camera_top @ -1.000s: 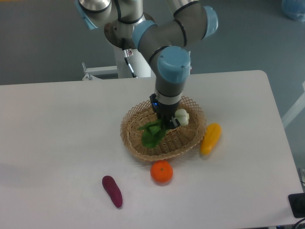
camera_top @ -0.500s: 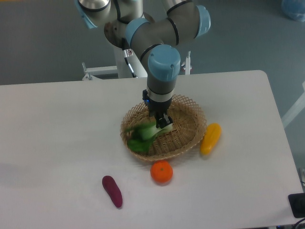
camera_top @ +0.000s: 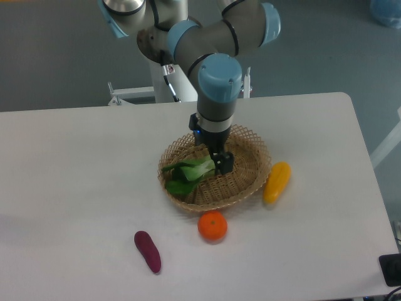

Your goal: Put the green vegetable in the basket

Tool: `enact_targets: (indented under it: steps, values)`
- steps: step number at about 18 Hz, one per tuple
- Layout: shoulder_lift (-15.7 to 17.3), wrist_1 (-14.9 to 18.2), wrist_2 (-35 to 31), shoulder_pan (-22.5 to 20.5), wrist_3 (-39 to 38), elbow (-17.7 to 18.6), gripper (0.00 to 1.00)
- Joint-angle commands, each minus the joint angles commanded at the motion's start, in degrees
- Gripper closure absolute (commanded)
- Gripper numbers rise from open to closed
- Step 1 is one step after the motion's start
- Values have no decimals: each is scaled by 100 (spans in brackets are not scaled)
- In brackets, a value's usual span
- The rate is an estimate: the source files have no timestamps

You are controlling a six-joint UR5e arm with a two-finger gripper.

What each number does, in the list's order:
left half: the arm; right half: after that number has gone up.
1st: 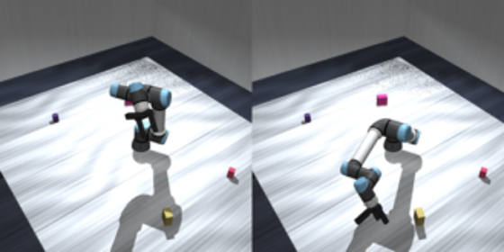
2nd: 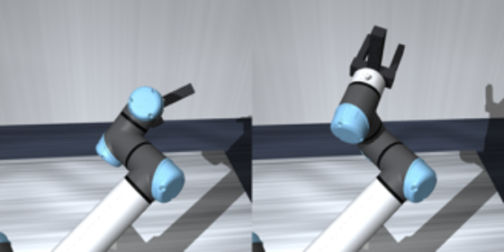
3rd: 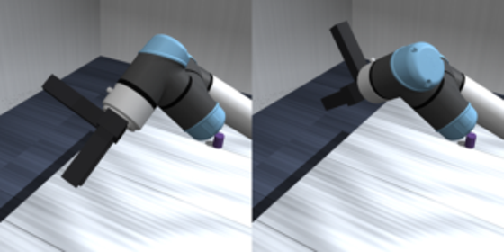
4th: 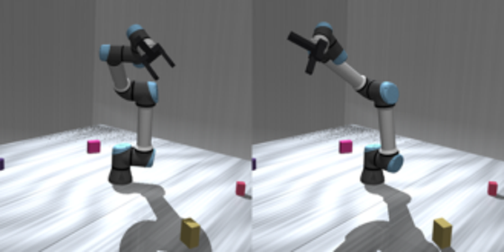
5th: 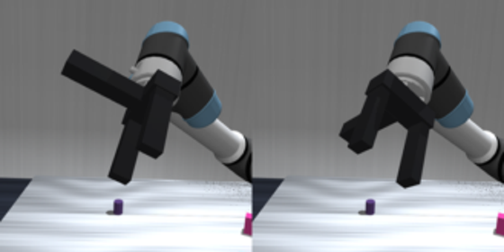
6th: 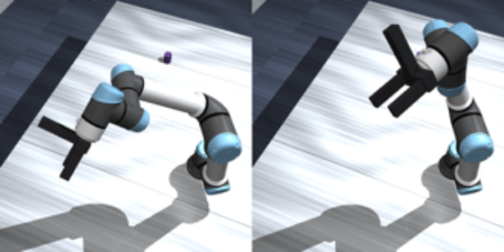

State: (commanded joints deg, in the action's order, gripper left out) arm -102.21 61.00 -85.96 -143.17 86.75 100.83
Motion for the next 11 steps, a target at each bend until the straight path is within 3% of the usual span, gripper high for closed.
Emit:
enact_targets:
  steps: [11]
  values:
    - [-1089, 79, -70, -580, 18, -1652, 0]
